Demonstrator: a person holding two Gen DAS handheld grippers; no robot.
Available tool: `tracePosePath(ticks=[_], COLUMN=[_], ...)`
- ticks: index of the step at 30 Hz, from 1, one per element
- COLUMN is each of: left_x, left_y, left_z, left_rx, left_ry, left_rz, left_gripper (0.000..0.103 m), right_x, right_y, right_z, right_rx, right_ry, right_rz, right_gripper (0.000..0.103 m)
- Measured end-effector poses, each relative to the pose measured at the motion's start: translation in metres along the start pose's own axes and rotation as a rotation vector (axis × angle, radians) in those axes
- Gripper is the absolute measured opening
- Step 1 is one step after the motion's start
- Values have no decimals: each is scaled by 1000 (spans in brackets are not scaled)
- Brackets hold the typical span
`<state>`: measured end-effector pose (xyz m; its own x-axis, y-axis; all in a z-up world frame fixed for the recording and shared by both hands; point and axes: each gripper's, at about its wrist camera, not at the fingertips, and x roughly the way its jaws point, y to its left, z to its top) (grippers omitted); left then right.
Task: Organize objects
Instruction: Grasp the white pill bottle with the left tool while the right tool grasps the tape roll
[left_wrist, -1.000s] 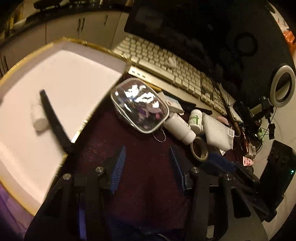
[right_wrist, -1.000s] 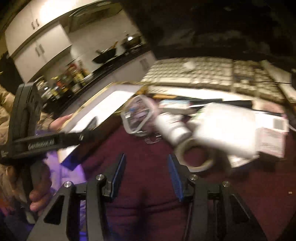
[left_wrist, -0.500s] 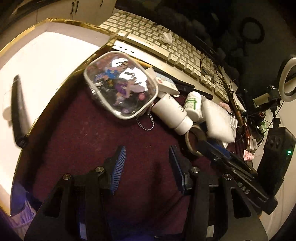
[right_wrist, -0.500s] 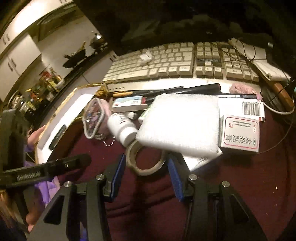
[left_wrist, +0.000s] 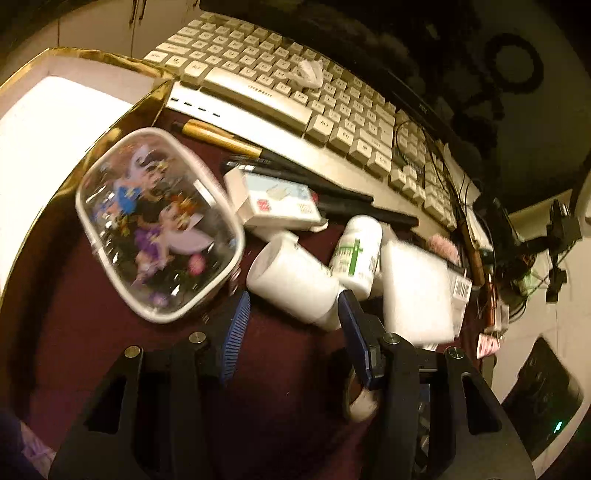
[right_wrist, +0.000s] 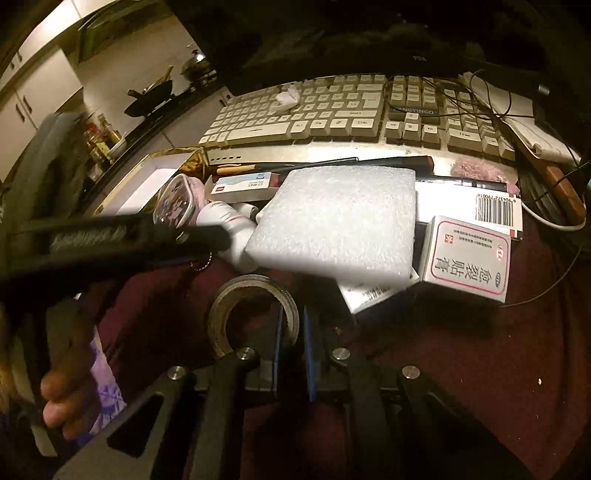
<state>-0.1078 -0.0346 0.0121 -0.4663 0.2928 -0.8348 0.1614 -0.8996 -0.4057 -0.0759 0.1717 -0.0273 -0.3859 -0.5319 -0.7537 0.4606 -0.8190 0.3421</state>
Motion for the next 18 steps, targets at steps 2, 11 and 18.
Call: tracePosePath(ticks=[2,11,18], left_x=[3,14,-3], left_y=[-5,-10,3], left_z=[3,7,-16], left_rx=[10,33,82], left_ry=[12,-9,-31], left_rz=[-2,8,54], left_gripper=[50,47,36], right_x=[-1,-2,-1], right_y=[-1,0,-2], right_z=[-2,-4,-3], right_rx=[11,15,30], right_ry=[-8,-15,-12], right_rz=[10,1,16], right_gripper=[9,9,9])
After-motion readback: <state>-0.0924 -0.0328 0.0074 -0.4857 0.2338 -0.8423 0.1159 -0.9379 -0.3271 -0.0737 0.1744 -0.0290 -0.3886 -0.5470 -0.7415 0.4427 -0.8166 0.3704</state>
